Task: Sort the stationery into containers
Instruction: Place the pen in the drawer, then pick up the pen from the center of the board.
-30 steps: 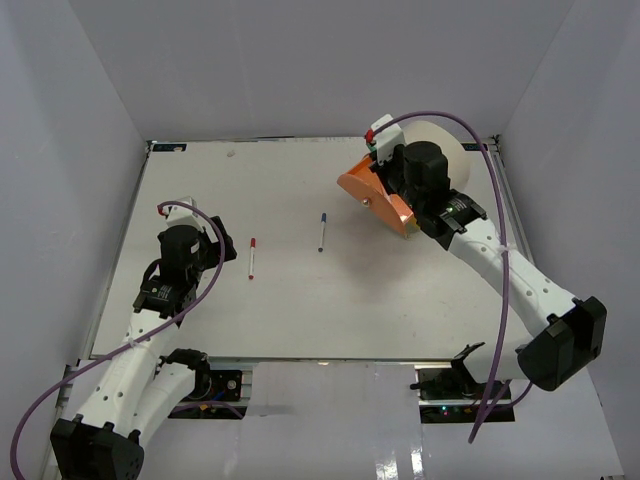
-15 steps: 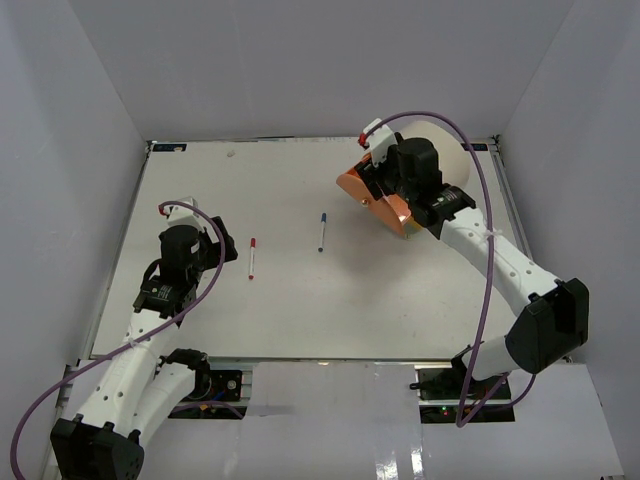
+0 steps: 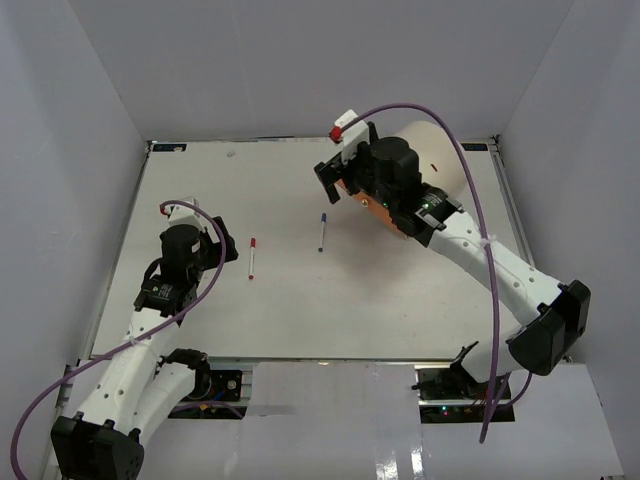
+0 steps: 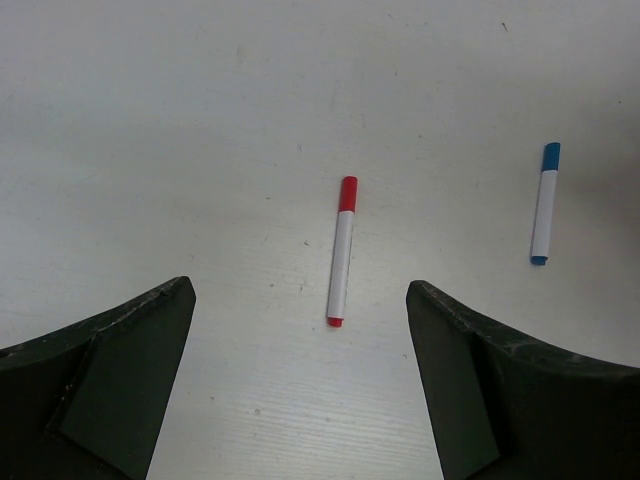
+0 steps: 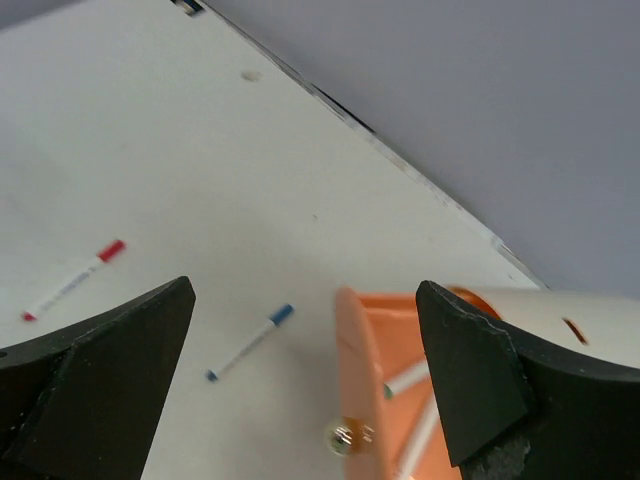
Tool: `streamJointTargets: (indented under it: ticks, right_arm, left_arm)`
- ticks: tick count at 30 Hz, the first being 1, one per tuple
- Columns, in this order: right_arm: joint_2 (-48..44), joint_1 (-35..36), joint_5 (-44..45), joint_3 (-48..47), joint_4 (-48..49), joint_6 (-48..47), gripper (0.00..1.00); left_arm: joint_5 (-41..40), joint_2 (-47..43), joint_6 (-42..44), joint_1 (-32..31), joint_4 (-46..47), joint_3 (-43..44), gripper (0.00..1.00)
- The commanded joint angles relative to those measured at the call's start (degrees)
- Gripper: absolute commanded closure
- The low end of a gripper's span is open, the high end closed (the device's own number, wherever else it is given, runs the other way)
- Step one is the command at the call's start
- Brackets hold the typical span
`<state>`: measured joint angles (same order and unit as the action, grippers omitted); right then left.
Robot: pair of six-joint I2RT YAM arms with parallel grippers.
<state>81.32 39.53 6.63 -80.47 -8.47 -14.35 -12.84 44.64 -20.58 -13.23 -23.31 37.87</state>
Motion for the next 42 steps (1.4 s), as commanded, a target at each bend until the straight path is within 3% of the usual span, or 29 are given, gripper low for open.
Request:
streamJointTargets:
  ticks: [1, 6, 10, 19, 32, 42]
  right_arm:
    - [3.39, 8.01, 8.53, -7.32, 1.8, 5.19, 0.02]
    - [13.76, 13.55, 17.35, -11.82, -0.67, 12.75, 0.02]
    - [22.01, 13.82, 18.94, -12.52, -0.67, 22.67, 0.05]
    - [36.09, 13.03, 26.67, -14.63, -1.29, 30.43, 0.04]
    - [43.22, 8.81, 27.56, -13.14, -1.29, 40.62, 0.06]
    - [45.51, 8.64, 20.88, -11.56, -1.73, 43.88, 0.15]
  left_arm:
    - [-0.08, -0.17, 0.28, 0.23, 0.81, -0.25, 0.02]
    - [-0.52, -0.61, 0.28, 0.23, 0.81, -0.34, 0.02]
    - [-0.87, -1.14, 0.19, 0.23, 0.81, -0.43, 0.02]
    - [-0.69, -1.49, 0.01, 0.23, 0.63, -0.25, 0.02]
    - [0.01, -1.84, -0.08, 0.23, 0.64, -0.25, 0.02]
    - [0.01, -2.02, 0.01, 0.14, 0.72, -0.34, 0.02]
